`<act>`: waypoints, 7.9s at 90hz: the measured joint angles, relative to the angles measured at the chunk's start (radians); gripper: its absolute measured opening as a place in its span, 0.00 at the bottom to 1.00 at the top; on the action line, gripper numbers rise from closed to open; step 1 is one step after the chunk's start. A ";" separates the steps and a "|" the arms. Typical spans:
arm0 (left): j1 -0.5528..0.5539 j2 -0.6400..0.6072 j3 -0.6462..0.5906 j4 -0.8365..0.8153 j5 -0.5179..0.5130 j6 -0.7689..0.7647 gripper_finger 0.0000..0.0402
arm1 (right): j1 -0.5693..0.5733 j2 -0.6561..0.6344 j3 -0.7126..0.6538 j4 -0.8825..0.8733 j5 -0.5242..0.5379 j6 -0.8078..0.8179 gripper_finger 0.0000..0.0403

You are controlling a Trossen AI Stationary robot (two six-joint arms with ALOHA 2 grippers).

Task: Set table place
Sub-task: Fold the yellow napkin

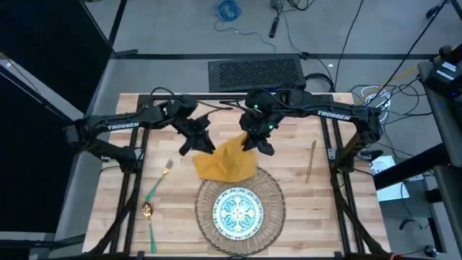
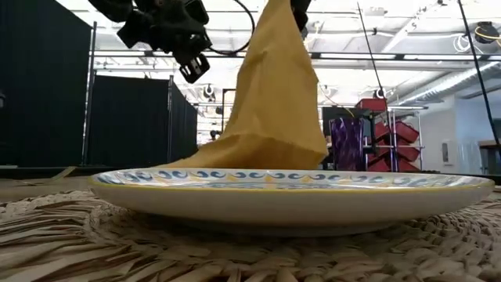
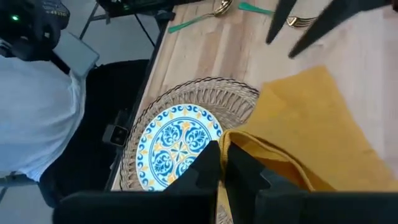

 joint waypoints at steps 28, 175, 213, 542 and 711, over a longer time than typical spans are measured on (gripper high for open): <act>-0.019 0.090 0.000 0.032 -0.137 0.008 0.49 | 0.038 0.000 0.000 0.004 0.000 0.029 0.00; -0.031 0.270 0.000 0.264 0.027 0.015 0.53 | 0.074 0.000 0.000 0.005 0.000 0.054 0.00; -0.093 0.270 0.000 0.278 0.139 -0.004 0.52 | 0.074 0.000 0.001 0.005 0.004 0.044 0.00; -0.541 -0.141 -0.064 -0.383 -1.182 -0.402 0.00 | -0.084 0.149 -0.037 -0.036 0.360 0.004 0.47; -0.532 -0.160 -0.180 -0.340 -1.147 -0.456 0.00 | 0.073 0.329 -0.661 1.084 0.319 0.344 0.34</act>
